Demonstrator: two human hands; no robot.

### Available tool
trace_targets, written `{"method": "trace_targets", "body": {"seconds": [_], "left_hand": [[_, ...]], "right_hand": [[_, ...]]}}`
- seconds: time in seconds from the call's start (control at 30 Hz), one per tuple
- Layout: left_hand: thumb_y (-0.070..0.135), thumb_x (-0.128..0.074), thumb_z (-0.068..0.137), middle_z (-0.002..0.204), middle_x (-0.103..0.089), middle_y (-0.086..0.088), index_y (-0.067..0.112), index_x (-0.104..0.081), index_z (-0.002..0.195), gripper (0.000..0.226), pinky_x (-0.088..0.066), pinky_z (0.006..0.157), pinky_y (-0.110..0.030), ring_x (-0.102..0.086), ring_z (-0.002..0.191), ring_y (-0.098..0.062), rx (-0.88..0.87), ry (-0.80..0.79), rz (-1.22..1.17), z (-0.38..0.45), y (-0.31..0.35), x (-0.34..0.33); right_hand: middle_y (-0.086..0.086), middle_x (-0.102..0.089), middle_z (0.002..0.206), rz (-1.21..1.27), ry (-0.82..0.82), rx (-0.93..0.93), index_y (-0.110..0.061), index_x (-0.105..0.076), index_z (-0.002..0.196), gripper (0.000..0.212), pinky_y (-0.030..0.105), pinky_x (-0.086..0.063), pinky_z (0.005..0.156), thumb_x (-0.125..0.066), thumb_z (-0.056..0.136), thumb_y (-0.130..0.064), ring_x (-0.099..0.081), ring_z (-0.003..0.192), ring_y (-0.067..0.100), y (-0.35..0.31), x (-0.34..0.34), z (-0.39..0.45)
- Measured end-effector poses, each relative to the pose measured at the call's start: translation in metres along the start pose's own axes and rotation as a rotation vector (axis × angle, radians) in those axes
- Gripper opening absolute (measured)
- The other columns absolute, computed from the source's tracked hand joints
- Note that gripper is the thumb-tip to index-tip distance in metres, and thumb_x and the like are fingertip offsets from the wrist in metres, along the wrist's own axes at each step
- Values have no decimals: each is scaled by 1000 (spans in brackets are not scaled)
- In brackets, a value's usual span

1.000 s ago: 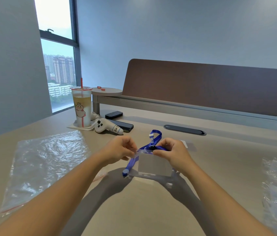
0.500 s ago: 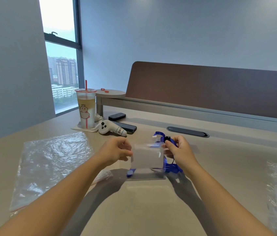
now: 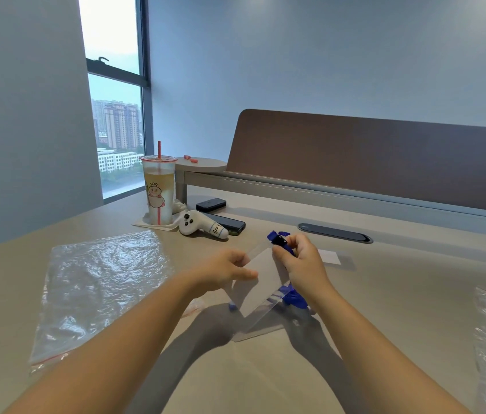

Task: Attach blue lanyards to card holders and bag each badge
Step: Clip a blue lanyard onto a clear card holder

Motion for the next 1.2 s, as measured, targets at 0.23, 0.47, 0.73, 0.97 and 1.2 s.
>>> {"method": "trace_targets", "body": {"seconds": [0.23,0.47,0.73,0.97,1.2], "left_hand": [[15,-49,91,105,-53,-7,19,-50,83,9,-48,84,-38,-53,106,-28,35,86,-106,0,-10,11],[14,-49,91,103,-52,-6,15,-49,95,4,-49,82,-40,-52,103,-25,26,179,-176,1,-8,18],[13,-50,90,112,-52,-9,15,-48,99,10,-50,85,-42,-52,104,-26,51,169,-265,9,-7,2],[9,-49,90,114,-51,-7,15,-47,110,21,-51,82,-38,-51,104,-24,38,110,-385,10,1,-11],[23,-49,92,93,-53,-1,22,-49,92,1,-49,66,-24,-52,81,-13,-32,113,-388,8,12,-21]], "right_hand": [[-1,-56,76,30,91,61,-11,-47,95,6,14,-51,58,-46,91,-6,-57,65,9,1,29,4],[6,-60,85,-145,13,77,-10,-56,114,26,7,-39,48,-41,93,-4,-51,58,4,8,34,1],[1,-61,93,-131,59,98,-6,-65,103,21,14,-43,63,-55,88,-15,-54,79,11,8,40,-5],[5,-58,97,15,159,114,-5,-60,105,20,6,-48,50,-56,86,-5,-57,67,9,4,43,-1],[6,-59,90,41,163,112,-12,-54,86,8,9,-51,55,-59,84,-5,-61,73,18,1,35,-5]]}}
Point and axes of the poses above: each hand's wrist, its own z-axis towards the middle knuckle, its own x-axis out of the back of the hand, y = z × x, the point moved 4 cm from there along z, towards the middle knuckle
